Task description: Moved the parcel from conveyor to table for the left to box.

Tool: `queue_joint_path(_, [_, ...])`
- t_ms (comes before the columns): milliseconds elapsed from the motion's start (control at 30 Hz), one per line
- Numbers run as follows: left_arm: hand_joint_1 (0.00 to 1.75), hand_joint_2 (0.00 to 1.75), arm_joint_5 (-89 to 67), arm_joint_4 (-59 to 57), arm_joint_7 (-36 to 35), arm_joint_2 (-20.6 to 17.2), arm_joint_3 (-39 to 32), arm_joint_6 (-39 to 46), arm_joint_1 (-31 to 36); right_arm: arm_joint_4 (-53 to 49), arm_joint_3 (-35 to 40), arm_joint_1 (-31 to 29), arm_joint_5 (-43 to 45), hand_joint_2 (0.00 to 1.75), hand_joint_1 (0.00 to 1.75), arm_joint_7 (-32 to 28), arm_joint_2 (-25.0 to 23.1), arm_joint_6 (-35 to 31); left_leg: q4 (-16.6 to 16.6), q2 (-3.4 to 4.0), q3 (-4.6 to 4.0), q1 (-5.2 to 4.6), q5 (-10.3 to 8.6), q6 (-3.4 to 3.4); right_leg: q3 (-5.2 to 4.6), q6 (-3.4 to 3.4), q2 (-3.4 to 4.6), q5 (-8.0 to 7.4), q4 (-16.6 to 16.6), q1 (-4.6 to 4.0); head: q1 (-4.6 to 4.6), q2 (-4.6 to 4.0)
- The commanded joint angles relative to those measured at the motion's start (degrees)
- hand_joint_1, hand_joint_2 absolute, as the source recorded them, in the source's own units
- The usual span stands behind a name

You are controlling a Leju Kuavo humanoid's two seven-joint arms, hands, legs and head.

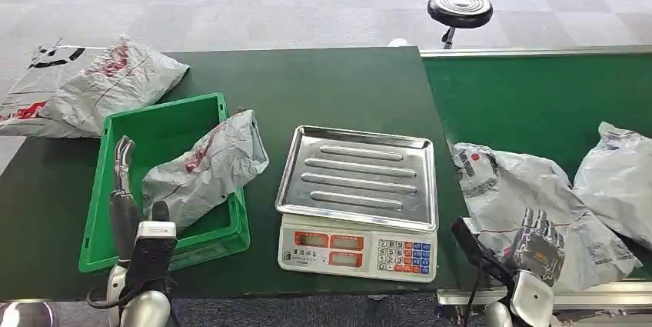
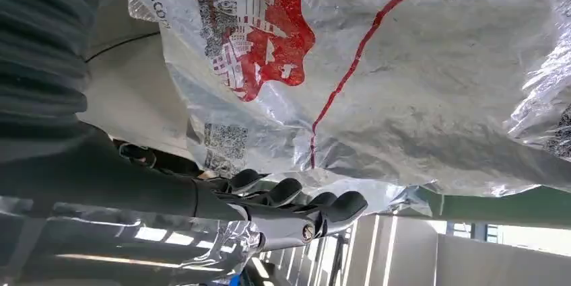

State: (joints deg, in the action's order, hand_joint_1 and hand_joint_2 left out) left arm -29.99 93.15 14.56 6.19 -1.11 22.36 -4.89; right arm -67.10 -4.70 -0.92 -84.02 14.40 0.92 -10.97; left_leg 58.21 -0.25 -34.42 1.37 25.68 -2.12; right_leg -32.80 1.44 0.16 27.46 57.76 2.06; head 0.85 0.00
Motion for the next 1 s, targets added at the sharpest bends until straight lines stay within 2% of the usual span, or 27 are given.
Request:
queue_joint_path(33, [0.0, 0.0, 0.1, -2.3, -0.3, -1.2, 1.9, 0.0, 0.6, 3.4, 1.2, -1.8, 0.3, 1.75, 0.0, 0.0, 0.7, 0.6, -0.1, 0.03, 0.08, -0.01, -0.01, 0.08, 0.07, -0.1, 0.0, -0.01, -0.1, -0.02, 0.0, 0.0])
queue_joint_path(500, [0.0, 0.0, 0.1, -2.3, -0.3, -1.2, 1.9, 0.0, 0.6, 3.4, 1.2, -1.8, 0.3, 1.75, 0.0, 0.0, 0.7, 0.6, -0.1, 0.04, 0.1, 0.01, -0.01, 0.09, 0.09, -0.13, 0.0, -0.02, -0.1, -0.05, 0.0, 0.0])
queue_joint_path(533, [0.0, 0.0, -1.3, -4.6, -3.5, -1.9, 4.4, -10.0, 2.1, 9.2, 0.4, -0.7, 1.8, 1.75, 0.0, 1.5, -3.3, 14.4, -0.3, 0.08, 0.26, 0.03, -0.07, 0.21, 0.25, -0.28, 0.0, -0.11, -0.3, -0.1, 0.0, 0.0])
queue_joint_path(567, [0.0, 0.0, -2.2, -6.0, -3.3, -1.2, 4.7, -9.7, 2.8, 14.1, 1.0, -1.1, 1.7, 1.75, 0.0, 1.9, -4.3, 9.3, -0.4, 0.09, 0.32, 0.02, -0.12, 0.25, 0.3, -0.33, 0.0, -0.15, -0.4, -0.11, 0.0, 0.0])
queue_joint_path(633, [0.0, 0.0, -2.4, -6.6, -3.3, -0.8, 5.0, -9.5, 3.1, 19.2, 1.7, -2.0, 1.8, 1.75, 0.0, 2.6, -4.6, 6.1, -0.3, -0.1, 0.31, 0.12, -0.08, 0.1, 0.39, -0.22, -0.15, -0.07, -0.3, -0.17, 0.02, 0.0])
queue_joint_path(700, [0.0, 0.0, -2.6, -6.8, -3.2, -0.9, 5.2, -9.5, 3.2, 20.5, 1.9, -2.5, 2.2, 1.75, 0.0, 2.5, -4.2, 5.8, -0.2, -0.21, 0.26, 0.1, -0.09, 0.11, 0.36, -0.15, -0.26, -0.02, -0.3, -0.15, 0.0, 0.0])
queue_joint_path(767, [0.0, 0.0, -2.7, -6.7, -3.2, -1.0, 5.3, -9.5, 3.1, 20.4, 1.9, -2.6, 2.4, 1.75, 0.0, 2.5, -3.8, 5.8, -0.1, 0.04, 0.18, 0.07, -0.03, 0.11, 0.19, -0.07, 0.0, 0.02, -0.2, -0.1, 0.02, 0.0])
queue_joint_path(900, [0.0, 0.0, -2.8, -6.5, -3.2, -1.1, 5.2, -9.6, 3.0, 20.0, 1.8, -2.6, 2.6, 1.75, 0.0, 2.3, -3.6, 6.0, -0.1, 0.58, 0.71, 0.2, 0.29, -0.04, 0.47, -0.15, 0.54, -0.03, -0.2, -0.22, 0.02, 0.0])
queue_joint_path(1000, [0.0, 0.0, -3.0, -6.3, -3.2, -1.0, 5.2, -10.1, 3.0, 19.0, 1.9, -1.9, 2.9, 1.75, 0.0, 2.2, -3.7, 6.9, -0.2, 0.65, 0.83, 0.2, 0.24, 0.05, 0.54, -0.19, 0.52, -0.05, -0.3, -0.24, 0.02, 0.0])
